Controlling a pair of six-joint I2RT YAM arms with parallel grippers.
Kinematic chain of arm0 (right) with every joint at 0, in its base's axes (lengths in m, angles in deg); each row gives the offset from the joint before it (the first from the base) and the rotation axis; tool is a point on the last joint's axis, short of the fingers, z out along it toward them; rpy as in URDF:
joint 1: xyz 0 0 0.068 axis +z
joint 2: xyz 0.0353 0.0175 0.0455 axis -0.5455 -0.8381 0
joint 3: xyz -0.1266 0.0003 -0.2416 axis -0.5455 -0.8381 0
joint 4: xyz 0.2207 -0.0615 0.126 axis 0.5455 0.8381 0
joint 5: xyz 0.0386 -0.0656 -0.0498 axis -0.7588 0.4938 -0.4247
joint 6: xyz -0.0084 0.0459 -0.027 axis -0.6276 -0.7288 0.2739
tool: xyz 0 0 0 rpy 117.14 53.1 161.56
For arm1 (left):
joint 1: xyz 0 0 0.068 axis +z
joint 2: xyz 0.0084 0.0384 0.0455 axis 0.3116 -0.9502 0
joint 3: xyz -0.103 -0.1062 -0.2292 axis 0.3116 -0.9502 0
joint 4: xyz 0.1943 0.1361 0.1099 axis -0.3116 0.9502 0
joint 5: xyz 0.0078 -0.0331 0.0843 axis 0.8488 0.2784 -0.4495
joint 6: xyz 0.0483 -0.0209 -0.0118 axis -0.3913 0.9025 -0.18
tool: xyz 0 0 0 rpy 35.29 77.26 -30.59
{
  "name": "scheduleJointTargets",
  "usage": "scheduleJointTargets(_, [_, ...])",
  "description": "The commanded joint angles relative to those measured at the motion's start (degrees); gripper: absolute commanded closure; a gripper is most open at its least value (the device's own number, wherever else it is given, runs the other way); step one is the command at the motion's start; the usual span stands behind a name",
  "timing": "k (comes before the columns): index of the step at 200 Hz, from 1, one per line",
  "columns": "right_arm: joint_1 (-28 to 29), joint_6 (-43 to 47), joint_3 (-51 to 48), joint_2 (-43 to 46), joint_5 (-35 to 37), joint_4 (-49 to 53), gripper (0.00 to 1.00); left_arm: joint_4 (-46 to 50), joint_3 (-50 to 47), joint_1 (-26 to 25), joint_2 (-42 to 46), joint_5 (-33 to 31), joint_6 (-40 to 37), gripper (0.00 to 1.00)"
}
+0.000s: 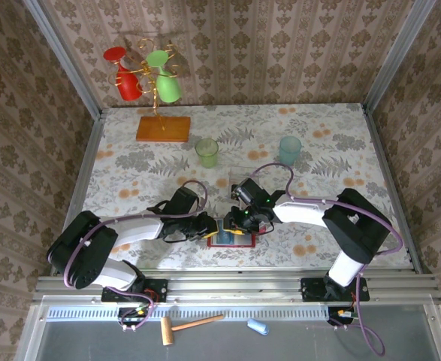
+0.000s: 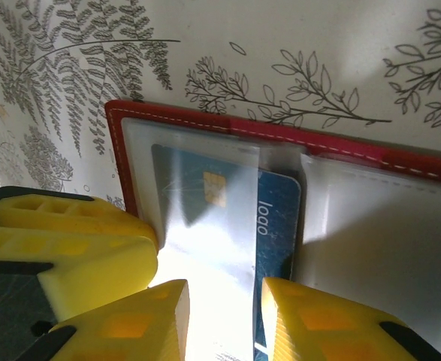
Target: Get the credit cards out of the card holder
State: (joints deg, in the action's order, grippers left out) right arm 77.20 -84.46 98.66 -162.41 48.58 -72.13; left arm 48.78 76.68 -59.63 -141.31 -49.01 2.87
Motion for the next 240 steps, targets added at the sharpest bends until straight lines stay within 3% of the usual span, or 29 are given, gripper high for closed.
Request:
scheduleJointTargets(1, [-0.19,0.80,0.33,-1.21,0.63,1.48,0.69,0.15,-0.88,0.23,-0.51,0.34,-0.67,0.82])
scheduleJointTargets(175, [-0.38,2.26,1.21,2.17,3.51,4.85,0.69,0.57,-0.60,0.25,-0.09,0.16,-0.58,0.82])
scheduleJointTargets(240, [-1.66,-0.25,-3.48,6.57,1.64,-1.22,0.69,1.83,1.97,0.10,0.71,0.05,-1.00,0.81])
